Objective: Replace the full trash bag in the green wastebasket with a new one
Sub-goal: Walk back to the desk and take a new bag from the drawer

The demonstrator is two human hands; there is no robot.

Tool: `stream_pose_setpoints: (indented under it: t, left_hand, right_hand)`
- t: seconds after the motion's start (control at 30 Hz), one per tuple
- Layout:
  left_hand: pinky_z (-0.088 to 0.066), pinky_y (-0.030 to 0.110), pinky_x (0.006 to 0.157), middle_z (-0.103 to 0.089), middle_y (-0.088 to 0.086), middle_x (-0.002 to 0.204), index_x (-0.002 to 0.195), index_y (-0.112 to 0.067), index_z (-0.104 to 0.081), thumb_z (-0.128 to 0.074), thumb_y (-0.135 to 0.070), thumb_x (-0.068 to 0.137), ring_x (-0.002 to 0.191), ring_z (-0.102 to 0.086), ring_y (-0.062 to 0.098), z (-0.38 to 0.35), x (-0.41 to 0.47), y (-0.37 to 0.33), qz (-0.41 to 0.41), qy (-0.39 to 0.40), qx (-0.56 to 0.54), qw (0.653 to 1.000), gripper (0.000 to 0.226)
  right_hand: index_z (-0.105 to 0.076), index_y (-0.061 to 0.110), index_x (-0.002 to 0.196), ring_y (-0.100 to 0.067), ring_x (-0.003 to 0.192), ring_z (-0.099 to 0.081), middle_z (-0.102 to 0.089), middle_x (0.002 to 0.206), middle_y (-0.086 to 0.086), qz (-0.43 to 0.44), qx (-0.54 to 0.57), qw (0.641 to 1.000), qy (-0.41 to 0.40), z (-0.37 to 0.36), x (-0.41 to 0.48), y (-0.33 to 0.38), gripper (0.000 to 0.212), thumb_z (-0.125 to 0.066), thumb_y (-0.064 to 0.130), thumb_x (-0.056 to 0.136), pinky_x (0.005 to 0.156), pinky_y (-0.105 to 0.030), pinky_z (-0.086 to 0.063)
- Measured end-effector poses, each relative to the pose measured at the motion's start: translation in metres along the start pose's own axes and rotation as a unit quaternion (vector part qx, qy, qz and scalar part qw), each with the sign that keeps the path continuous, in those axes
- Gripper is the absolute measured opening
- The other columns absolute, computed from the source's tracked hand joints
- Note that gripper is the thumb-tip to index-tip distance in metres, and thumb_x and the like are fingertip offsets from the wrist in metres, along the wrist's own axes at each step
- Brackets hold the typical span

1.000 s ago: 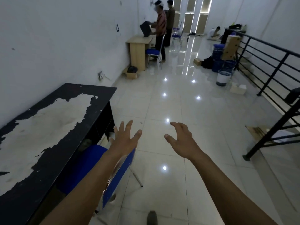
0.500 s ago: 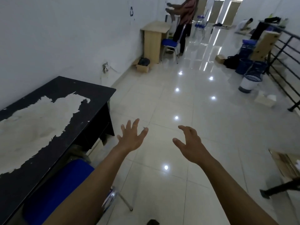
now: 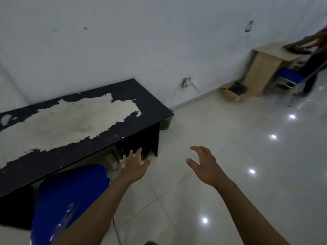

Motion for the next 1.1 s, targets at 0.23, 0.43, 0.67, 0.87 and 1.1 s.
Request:
stream_pose_setpoints:
  t: [0.23,0.43,0.67,0.87,1.1]
  left_hand:
    - [-0.011,0.057,0.117,-0.012,0.007,0.163,0.153,-0.035,-0.012,-0.024,-0.085,0.077,0.149,-0.002,0.033,-0.010,0.066,0.030,0.137,-0.064,-0.026,0.988,0.092]
    - [-0.007,0.053,0.119,0.007,0.005,0.164,0.155,-0.033,-0.006,-0.036,-0.064,0.094,0.150,0.010,0.029,-0.057,0.144,-0.009,0.159,-0.038,-0.067,0.984,0.075]
    - [-0.010,0.062,0.116,0.014,0.004,0.163,0.154,-0.038,0.000,-0.040,-0.061,0.094,0.149,0.009,0.035,-0.035,0.218,-0.039,0.188,-0.072,-0.037,0.979,0.075]
    - [-0.016,0.065,0.111,0.016,0.003,0.163,0.154,-0.037,0.008,-0.041,-0.053,0.097,0.149,-0.001,0.037,-0.013,0.264,-0.021,0.256,-0.240,0.052,0.935,0.077]
    - [-0.024,0.059,0.114,0.026,-0.002,0.160,0.154,-0.035,0.009,-0.058,-0.042,0.091,0.149,-0.003,0.037,-0.083,0.327,0.032,0.261,-0.328,0.044,0.907,0.092]
  right_hand:
    - [-0.036,0.032,0.145,-0.027,0.137,-0.030,-0.024,0.155,0.000,0.078,-0.002,0.991,0.106,-0.008,0.124,-0.002,0.052,-0.050,0.044,0.097,0.108,-0.038,-0.029]
    - [-0.036,0.031,0.145,-0.026,0.137,-0.028,-0.023,0.156,0.000,0.091,-0.041,0.980,0.172,-0.009,0.213,-0.036,0.052,-0.050,0.044,0.097,0.110,-0.040,-0.031]
    - [-0.038,0.028,0.145,-0.027,0.138,-0.027,-0.026,0.155,-0.001,0.133,-0.107,0.958,0.232,-0.020,0.327,-0.034,0.050,-0.049,0.041,0.098,0.113,-0.042,-0.029]
    - [-0.009,0.027,0.155,-0.029,0.150,-0.003,-0.005,0.165,-0.003,0.303,-0.272,0.888,0.213,-0.104,0.440,-0.009,0.068,-0.041,0.044,0.098,0.118,-0.052,-0.016]
    - [-0.011,0.029,0.156,-0.042,0.147,-0.005,-0.008,0.163,-0.012,0.409,-0.287,0.864,0.064,-0.194,0.514,-0.068,0.093,-0.067,0.043,0.083,0.108,-0.065,-0.026]
Point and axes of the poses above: each hand's wrist, its own x-axis towards the middle knuckle, its own z-axis out of the back of the hand, y = z × x, the point moved 9 cm from there along x, towards the middle knuckle
